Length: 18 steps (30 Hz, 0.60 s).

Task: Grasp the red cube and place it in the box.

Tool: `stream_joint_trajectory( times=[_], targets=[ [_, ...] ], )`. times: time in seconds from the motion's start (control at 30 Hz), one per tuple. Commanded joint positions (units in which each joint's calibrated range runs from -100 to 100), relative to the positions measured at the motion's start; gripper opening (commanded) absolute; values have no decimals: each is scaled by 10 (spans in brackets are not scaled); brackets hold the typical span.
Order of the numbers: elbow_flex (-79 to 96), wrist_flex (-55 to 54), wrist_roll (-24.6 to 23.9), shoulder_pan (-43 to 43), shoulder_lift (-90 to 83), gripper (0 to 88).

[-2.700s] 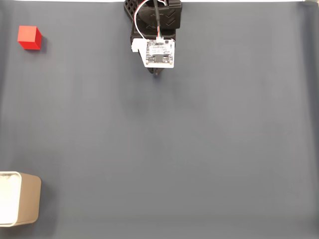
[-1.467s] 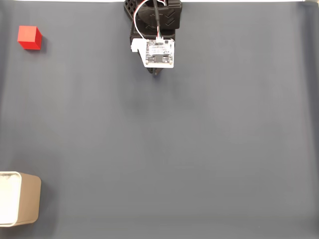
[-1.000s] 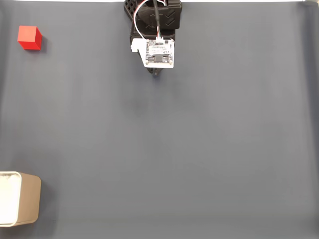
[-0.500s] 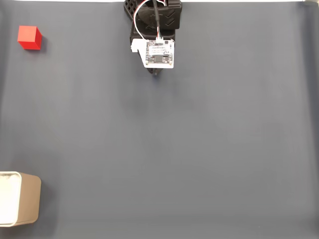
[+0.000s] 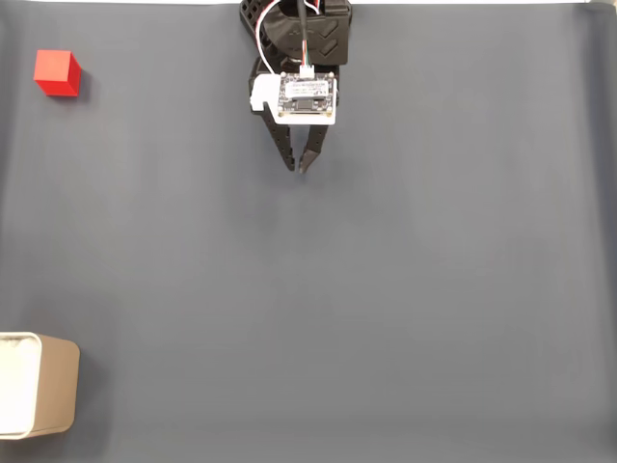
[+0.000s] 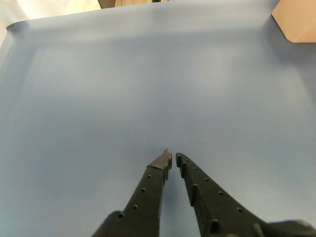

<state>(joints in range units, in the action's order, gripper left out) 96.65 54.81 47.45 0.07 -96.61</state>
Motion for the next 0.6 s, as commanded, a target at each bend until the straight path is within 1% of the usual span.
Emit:
stream_joint_trajectory(
  times=[0.0,0.23,0.57],
  targets=[
    [-58,-24,1,3,29,0],
    [-135,-48,9,-1,74,0],
    [-243,-42,28,6,155,2]
  ],
)
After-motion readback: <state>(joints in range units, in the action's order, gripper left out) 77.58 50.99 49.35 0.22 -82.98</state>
